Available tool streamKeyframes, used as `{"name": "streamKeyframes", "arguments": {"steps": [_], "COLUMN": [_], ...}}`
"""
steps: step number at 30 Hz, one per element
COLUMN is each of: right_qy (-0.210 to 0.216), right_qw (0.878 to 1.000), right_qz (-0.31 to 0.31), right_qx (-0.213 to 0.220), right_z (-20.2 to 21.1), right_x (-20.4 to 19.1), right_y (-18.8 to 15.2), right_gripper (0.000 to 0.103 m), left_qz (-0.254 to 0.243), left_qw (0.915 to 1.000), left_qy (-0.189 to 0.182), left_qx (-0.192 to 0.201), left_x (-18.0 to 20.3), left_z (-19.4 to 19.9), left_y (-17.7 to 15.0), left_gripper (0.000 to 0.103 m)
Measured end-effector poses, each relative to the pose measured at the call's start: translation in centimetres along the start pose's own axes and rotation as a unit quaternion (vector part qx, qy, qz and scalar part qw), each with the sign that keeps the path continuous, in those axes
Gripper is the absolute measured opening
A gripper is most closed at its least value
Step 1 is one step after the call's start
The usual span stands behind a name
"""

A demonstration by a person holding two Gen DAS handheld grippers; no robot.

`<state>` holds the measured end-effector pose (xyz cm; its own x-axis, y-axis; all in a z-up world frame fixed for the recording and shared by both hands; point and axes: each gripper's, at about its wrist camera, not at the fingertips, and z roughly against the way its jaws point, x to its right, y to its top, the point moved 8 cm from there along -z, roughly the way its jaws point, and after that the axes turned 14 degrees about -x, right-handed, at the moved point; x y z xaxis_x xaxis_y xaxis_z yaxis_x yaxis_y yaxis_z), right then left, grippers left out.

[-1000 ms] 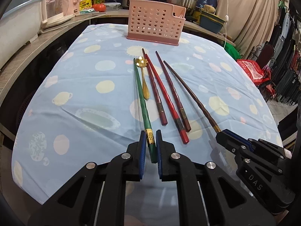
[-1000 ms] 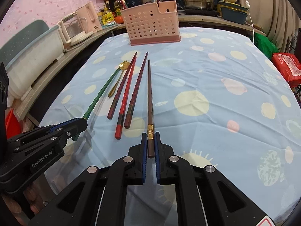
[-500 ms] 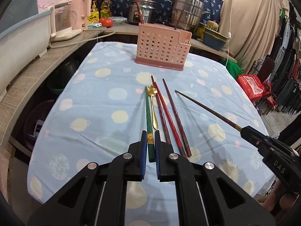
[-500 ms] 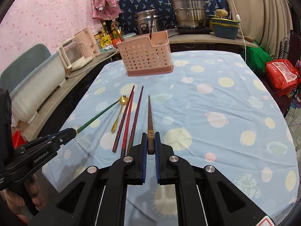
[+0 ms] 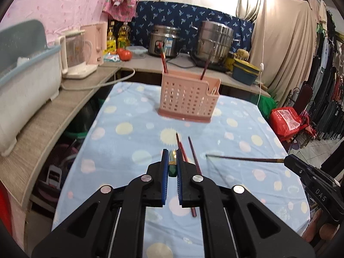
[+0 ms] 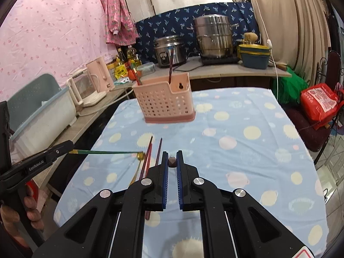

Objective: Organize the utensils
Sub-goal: 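Lift the green chopstick with the left tool while the right tool lifts the brown one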

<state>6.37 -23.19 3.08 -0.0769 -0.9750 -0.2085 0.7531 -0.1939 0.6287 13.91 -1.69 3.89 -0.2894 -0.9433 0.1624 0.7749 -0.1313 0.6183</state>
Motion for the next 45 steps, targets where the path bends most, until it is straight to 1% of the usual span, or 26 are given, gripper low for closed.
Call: {"name": "streamKeyframes", "arguments": {"steps": [8, 14, 20, 26, 31, 39, 42, 45], "right_qy": [0.008, 0.010, 0.025, 0.030, 0.026, 0.029, 0.033, 0.038], "right_qw": [1.000, 0.999, 0.998, 0.996, 0.993, 0.989, 0.989, 0.989], "right_qz": [0.005, 0.010, 0.008, 0.018, 0.030, 0.030, 0.023, 0.013], "right_qx": [0.027, 0.041, 0.051, 0.079, 0.109, 0.138, 0.144, 0.144], "right_z": [1.0, 1.2, 1.2, 1.9, 1.9, -0.5, -1.9, -3.5], "right_x": [-0.4, -0.5, -0.5, -1.4, -2.4, -3.6, -3.6, -3.3], "right_y": [4.1, 6.9, 10.2, 15.2, 20.4, 28.1, 30.2, 31.4], "right_gripper": [0.007, 0.007, 0.007, 0.007, 0.007, 0.007, 0.007, 0.007], "left_qz": [-0.002, -0.007, -0.013, -0.019, -0.024, -0.024, -0.023, -0.021], "left_qw": [0.9992, 0.9983, 0.9973, 0.9953, 0.9927, 0.9876, 0.9853, 0.9848], "left_qy": [0.010, 0.013, 0.008, 0.003, 0.005, 0.009, 0.010, 0.011], "left_qx": [0.039, 0.056, 0.072, 0.095, 0.118, 0.155, 0.169, 0.172], "left_x": [-0.1, 0.2, 0.8, 1.5, 2.1, 2.4, 2.4, 2.2], "left_z": [1.4, 1.8, 2.2, 3.0, 3.7, 3.3, 2.7, 1.3], "left_y": [4.8, 8.0, 11.0, 15.2, 20.2, 27.9, 30.2, 31.5], "left_gripper": [0.007, 0.006, 0.006, 0.006, 0.006, 0.007, 0.007, 0.007]}}
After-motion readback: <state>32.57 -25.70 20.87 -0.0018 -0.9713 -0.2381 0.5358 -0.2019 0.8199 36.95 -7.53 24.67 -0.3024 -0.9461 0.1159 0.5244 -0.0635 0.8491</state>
